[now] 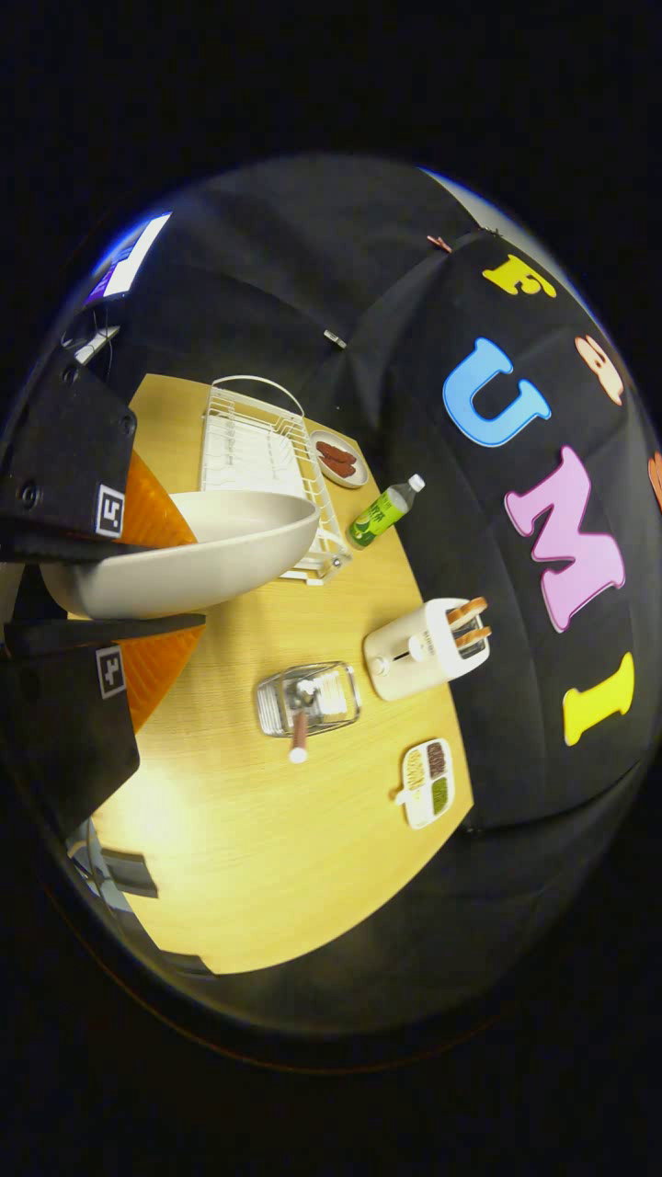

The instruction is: Take the plate from the dish rack, then take the spoon from the basket and place it into the plate.

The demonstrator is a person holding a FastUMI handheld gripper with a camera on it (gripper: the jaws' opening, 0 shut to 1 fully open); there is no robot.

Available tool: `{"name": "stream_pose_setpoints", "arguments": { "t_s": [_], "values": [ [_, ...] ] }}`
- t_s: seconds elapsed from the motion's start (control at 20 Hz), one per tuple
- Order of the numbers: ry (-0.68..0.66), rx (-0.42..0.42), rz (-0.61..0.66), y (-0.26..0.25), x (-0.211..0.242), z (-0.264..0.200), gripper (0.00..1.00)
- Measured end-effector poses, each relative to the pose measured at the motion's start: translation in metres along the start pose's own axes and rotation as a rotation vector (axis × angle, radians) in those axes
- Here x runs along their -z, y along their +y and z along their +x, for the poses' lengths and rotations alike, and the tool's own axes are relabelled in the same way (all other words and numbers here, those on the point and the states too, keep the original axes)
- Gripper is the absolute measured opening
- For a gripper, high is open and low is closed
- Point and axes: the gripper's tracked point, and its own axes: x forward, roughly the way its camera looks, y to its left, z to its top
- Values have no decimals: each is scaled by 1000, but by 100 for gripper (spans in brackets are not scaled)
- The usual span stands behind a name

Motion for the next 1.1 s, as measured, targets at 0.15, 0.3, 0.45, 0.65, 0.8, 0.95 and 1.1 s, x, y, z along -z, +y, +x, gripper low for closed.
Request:
{"name": "stream_pose_setpoints", "arguments": {
  "t_s": [0.15,0.3,0.45,0.65,0.8,0.95,1.1],
  "values": [
    [48,-19,73,-26,39,20,28],
    [89,-53,155,-43,63,44,28],
    [127,-74,203,-54,84,67,28],
    [183,-79,201,-62,101,89,28],
    [182,-70,246,-66,100,98,29],
    [186,3,251,-80,103,104,38],
    [175,32,257,-86,99,98,64]
  ]
}}
